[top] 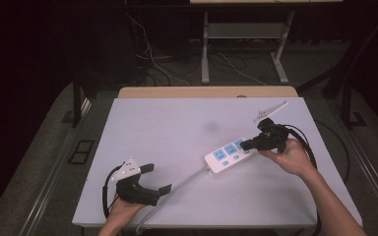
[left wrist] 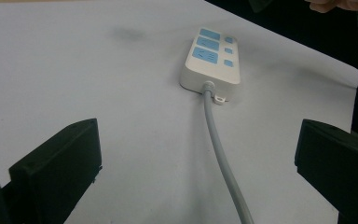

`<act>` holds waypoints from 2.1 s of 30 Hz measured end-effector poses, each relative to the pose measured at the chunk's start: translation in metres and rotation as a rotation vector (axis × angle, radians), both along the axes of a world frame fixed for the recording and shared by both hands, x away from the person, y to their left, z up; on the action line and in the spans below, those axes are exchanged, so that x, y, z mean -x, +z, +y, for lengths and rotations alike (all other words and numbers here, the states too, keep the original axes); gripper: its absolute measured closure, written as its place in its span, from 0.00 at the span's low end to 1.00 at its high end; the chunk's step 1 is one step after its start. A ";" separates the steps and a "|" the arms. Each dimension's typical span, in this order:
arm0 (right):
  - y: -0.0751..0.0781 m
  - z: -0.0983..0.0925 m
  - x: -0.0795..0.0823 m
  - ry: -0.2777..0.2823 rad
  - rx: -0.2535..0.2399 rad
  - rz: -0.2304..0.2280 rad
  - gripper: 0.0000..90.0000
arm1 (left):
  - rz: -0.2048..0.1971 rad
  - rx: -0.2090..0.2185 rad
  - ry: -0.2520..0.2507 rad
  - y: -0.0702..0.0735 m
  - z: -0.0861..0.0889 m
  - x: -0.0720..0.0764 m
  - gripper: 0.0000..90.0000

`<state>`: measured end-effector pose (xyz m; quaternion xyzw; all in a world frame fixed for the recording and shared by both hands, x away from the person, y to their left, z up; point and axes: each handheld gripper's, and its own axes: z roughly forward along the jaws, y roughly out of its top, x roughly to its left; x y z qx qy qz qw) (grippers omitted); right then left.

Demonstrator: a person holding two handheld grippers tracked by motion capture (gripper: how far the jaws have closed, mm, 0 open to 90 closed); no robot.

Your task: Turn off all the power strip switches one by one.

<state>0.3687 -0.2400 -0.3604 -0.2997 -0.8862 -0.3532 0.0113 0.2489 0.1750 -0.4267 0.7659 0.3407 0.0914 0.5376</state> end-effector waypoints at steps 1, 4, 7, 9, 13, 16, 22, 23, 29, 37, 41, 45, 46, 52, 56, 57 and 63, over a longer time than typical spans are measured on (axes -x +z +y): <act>0.000 0.001 0.000 0.006 0.000 -0.002 1.00 | 0.000 0.000 0.000 0.000 0.000 0.000 0.00; -0.001 0.004 0.001 0.013 0.002 0.003 1.00 | 0.000 -0.001 -0.001 0.000 0.000 0.000 0.00; -0.003 0.007 0.000 0.024 0.007 0.006 1.00 | 0.001 -0.002 -0.002 0.000 0.000 0.000 0.00; -0.004 0.009 0.000 0.031 0.012 0.010 1.00 | 0.001 -0.002 -0.002 0.000 0.000 0.000 0.00; -0.007 0.012 -0.001 0.035 0.021 0.017 1.00 | -0.001 -0.003 -0.002 0.000 0.000 0.000 0.00; -0.009 0.014 -0.002 0.038 0.026 0.017 1.00 | -0.001 -0.004 -0.002 0.000 0.000 0.000 0.00; -0.013 0.017 -0.005 0.037 0.033 0.027 1.00 | -0.002 -0.001 0.000 0.000 0.000 0.000 0.00; -0.014 0.017 -0.005 0.036 0.036 0.031 1.00 | -0.002 -0.001 0.000 0.000 0.000 0.000 0.00; -0.021 0.022 -0.008 0.038 0.069 0.049 1.00 | -0.003 -0.002 0.000 0.000 0.001 0.000 0.00; -0.030 0.024 -0.015 0.037 0.092 0.066 1.00 | -0.003 -0.003 0.001 0.000 0.001 0.000 0.00; -0.034 0.024 -0.017 0.036 0.097 0.073 1.00 | -0.003 -0.002 0.001 0.000 0.002 0.000 0.00; -0.038 0.025 -0.019 0.034 0.100 0.086 1.00 | -0.004 -0.002 0.001 0.000 0.002 0.000 0.00; -0.039 0.025 -0.019 0.032 0.100 0.089 1.00 | -0.004 -0.002 0.001 0.000 0.002 0.000 0.00; -0.043 0.024 -0.020 0.031 0.104 0.093 1.00 | -0.003 -0.003 0.001 0.000 0.002 0.000 0.00; -0.048 0.025 -0.020 0.032 0.102 0.101 1.00 | -0.003 -0.002 0.002 0.000 0.002 0.000 0.00; -0.048 0.024 -0.020 0.033 0.097 0.099 1.00 | -0.003 -0.003 0.003 0.000 0.002 0.000 0.00; -0.050 0.021 -0.020 0.026 0.079 0.097 1.00 | -0.002 -0.006 0.001 0.000 0.001 0.000 0.00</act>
